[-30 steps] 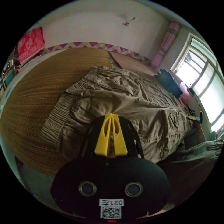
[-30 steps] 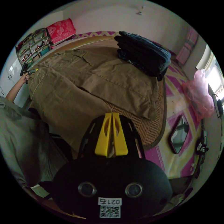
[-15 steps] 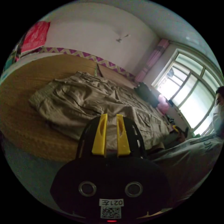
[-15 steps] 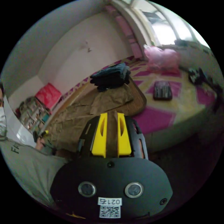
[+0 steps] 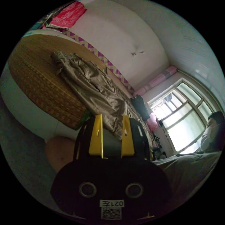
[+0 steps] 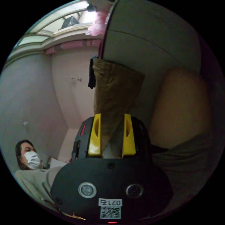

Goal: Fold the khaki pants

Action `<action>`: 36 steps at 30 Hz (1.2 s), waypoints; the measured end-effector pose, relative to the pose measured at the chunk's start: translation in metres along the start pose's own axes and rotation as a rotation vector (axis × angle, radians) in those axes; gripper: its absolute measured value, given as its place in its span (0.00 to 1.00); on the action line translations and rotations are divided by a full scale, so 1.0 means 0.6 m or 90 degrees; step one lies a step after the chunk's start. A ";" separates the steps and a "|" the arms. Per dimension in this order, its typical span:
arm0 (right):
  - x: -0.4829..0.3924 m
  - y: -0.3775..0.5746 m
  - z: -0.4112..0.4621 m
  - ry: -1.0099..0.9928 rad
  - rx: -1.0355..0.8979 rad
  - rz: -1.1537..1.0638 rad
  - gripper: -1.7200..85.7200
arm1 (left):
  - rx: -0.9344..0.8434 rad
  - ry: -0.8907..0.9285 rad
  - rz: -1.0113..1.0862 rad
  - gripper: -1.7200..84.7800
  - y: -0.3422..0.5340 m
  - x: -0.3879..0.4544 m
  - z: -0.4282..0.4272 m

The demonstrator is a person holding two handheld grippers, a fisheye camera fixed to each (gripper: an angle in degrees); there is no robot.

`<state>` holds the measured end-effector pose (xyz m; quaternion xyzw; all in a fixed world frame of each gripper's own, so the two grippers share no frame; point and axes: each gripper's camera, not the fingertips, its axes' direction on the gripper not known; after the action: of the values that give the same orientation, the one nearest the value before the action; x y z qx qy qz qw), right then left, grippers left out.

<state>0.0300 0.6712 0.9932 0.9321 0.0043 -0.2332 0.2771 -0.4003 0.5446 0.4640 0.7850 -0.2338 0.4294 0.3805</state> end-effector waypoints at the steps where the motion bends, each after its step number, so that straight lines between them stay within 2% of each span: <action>1: 0.004 -0.005 -0.004 -0.012 0.005 0.008 0.18 | 0.004 0.004 -0.002 0.16 0.001 -0.003 -0.002; 5: 0.013 -0.042 -0.040 -0.073 0.042 0.038 0.17 | 0.008 0.007 -0.009 0.16 -0.002 -0.020 -0.007; 9: -0.034 -0.059 -0.117 -0.143 0.099 -0.022 0.03 | 0.019 0.019 -0.029 0.16 -0.007 -0.040 -0.005; 11: -0.056 -0.063 -0.147 -0.144 0.102 -0.038 0.02 | 0.024 0.020 -0.038 0.16 -0.009 -0.048 -0.003; 19: -0.188 -0.058 -0.228 -0.147 0.092 -0.142 0.01 | 0.051 0.037 -0.120 0.15 -0.003 -0.085 -0.001; 21: -0.222 -0.052 -0.239 -0.148 0.089 -0.171 0.01 | 0.027 0.007 -0.128 0.15 0.006 -0.087 0.010; 23: -0.238 -0.047 -0.241 -0.150 0.087 -0.183 0.01 | 0.017 0.025 -0.130 0.15 0.008 -0.092 0.030; 26: -0.245 -0.043 -0.235 -0.158 0.079 -0.184 0.01 | 0.028 0.075 -0.127 0.15 -0.003 -0.091 0.065; 34: -0.244 -0.014 -0.203 -0.143 0.072 -0.193 0.01 | 0.037 0.048 -0.116 0.11 -0.034 -0.092 0.125; 36: -0.238 -0.001 -0.188 -0.136 0.070 -0.193 0.01 | 0.032 0.048 -0.131 0.06 -0.034 -0.099 0.150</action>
<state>-0.0487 0.7474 1.1387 0.9045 0.1026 -0.3697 0.1865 -0.3724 0.4873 0.3743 0.7972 -0.1263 0.4230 0.4117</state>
